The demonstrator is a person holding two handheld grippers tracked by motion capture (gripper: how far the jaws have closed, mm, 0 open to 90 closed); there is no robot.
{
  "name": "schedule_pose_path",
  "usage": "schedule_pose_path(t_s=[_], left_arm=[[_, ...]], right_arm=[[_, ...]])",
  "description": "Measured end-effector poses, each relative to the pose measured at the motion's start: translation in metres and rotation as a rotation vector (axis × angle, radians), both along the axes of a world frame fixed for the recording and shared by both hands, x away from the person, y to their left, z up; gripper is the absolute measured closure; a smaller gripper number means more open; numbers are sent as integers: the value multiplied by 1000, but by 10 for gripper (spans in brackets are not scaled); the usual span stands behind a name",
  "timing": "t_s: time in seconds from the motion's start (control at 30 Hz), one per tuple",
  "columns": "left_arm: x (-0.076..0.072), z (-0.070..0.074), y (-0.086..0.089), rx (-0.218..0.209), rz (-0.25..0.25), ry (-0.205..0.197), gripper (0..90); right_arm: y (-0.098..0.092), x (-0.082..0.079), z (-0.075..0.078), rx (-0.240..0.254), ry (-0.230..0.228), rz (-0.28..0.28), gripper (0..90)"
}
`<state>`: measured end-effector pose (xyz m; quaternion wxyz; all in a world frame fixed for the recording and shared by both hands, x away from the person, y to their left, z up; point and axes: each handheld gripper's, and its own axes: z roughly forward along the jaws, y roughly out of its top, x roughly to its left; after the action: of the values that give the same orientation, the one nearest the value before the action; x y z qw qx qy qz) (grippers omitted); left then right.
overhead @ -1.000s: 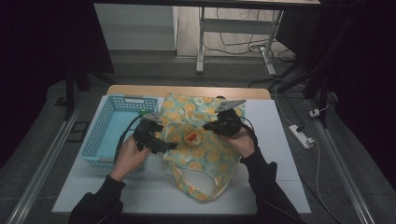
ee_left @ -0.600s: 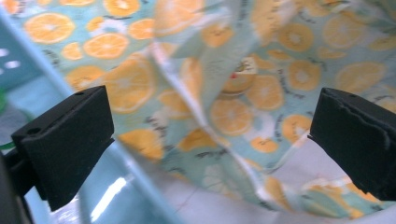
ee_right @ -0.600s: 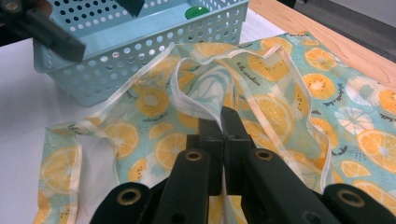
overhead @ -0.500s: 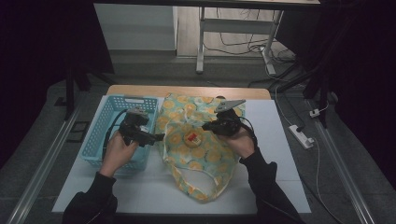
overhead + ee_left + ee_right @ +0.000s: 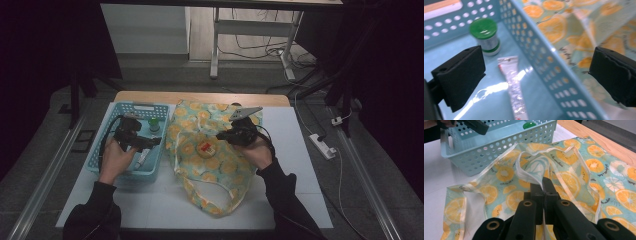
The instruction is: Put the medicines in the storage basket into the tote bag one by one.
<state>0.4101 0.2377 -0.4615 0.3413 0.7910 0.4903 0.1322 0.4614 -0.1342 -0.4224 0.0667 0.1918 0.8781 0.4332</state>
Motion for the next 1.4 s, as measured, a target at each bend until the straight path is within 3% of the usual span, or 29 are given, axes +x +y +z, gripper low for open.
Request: schedule_pose_path(t_s=[0.2, 0.53, 0.73, 0.87, 1.07, 1.23, 1.4], left_arm=[[8, -12, 8, 36, 26, 37, 4], [18, -36, 7, 108, 3, 174, 0], [22, -46, 1, 190, 2, 251, 6], [23, -50, -3, 237, -11, 277, 33], [22, -53, -9, 293, -36, 293, 180], [22, -53, -9, 264, -48, 311, 355], [22, -52, -7, 251, -36, 312, 466]], right_arm=[[0, 0, -1, -1, 1, -3, 897], [1, 0, -2, -4, 5, 0, 897], [2, 0, -2, -6, 6, 2, 897], [2, 0, -3, -11, 8, 4, 897], [2, 1, -4, -13, 8, 6, 897], [2, 1, -4, -13, 7, 6, 897], [2, 1, -4, -16, 7, 8, 896]])
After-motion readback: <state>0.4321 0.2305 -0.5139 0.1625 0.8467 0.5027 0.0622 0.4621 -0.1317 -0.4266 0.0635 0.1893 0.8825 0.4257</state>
